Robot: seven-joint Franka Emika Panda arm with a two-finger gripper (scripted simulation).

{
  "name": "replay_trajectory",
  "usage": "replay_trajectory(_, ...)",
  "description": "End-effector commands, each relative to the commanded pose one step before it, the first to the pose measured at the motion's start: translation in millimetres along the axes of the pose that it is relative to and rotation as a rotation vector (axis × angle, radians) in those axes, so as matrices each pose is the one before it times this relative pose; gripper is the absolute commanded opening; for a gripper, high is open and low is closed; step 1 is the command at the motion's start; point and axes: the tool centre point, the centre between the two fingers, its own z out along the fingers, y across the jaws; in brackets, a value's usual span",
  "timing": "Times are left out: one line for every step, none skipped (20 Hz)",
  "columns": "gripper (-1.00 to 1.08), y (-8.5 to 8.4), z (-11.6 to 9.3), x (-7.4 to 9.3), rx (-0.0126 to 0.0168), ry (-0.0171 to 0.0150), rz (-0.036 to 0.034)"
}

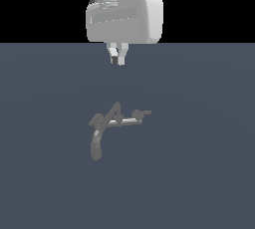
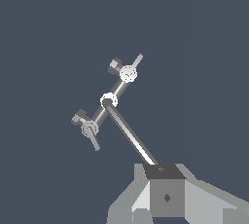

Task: Turn on the faucet by rotating a designated handle.

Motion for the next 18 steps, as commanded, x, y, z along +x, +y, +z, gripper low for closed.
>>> replay_trajectory(-1.00, -6.68, 17.14, 10.62, 0.00144, 0.00012, 0.05797)
replay_trajectory(-1.00, -2.59, 6.69, 4.21, 0.00013, -0.00003, 0.02248)
replay_trajectory(-1.00, -2.58, 6.68, 4.22, 0.00009, 0.00000, 0.02248)
replay_trajectory(-1.00, -2.57, 6.69, 4.25, 0.00006, 0.00003, 0.02252)
replay_trajectory(-1.00, -2.58, 6.70, 4.27, 0.00002, 0.00006, 0.02256)
replay_trajectory(-1.00, -2.57, 6.72, 4.31, -0.00002, 0.00010, 0.02265)
replay_trajectory(-1.00, -2.58, 6.74, 4.33, -0.00007, 0.00014, 0.02273)
replay_trajectory(-1.00, -2.58, 6.77, 4.38, -0.00010, 0.00018, 0.02286)
replay_trajectory(-1.00, -2.59, 6.81, 4.42, -0.00014, 0.00022, 0.02300)
replay_trajectory(-1.00, -2.60, 6.85, 4.47, -0.00018, 0.00026, 0.02316)
replay_trajectory(-1.00, -2.61, 6.89, 4.53, -0.00021, 0.00031, 0.02335)
replay_trajectory(-1.00, -2.63, 6.94, 4.58, -0.00024, 0.00035, 0.02354)
replay_trajectory(-1.00, -2.65, 6.99, 4.64, -0.00026, 0.00038, 0.02375)
replay_trajectory(-1.00, -2.68, 7.04, 4.70, -0.00027, 0.00041, 0.02398)
replay_trajectory(-1.00, -2.70, 7.09, 4.76, -0.00028, 0.00044, 0.02419)
replay_trajectory(-1.00, -2.67, 6.97, 4.71, -0.00028, 0.00045, 0.02387)
replay_trajectory(-1.00, -2.60, 6.76, 4.59, -0.00026, 0.00044, 0.02321)
replay_trajectory(-1.00, -2.53, 6.53, 4.46, -0.00024, 0.00041, 0.02249)
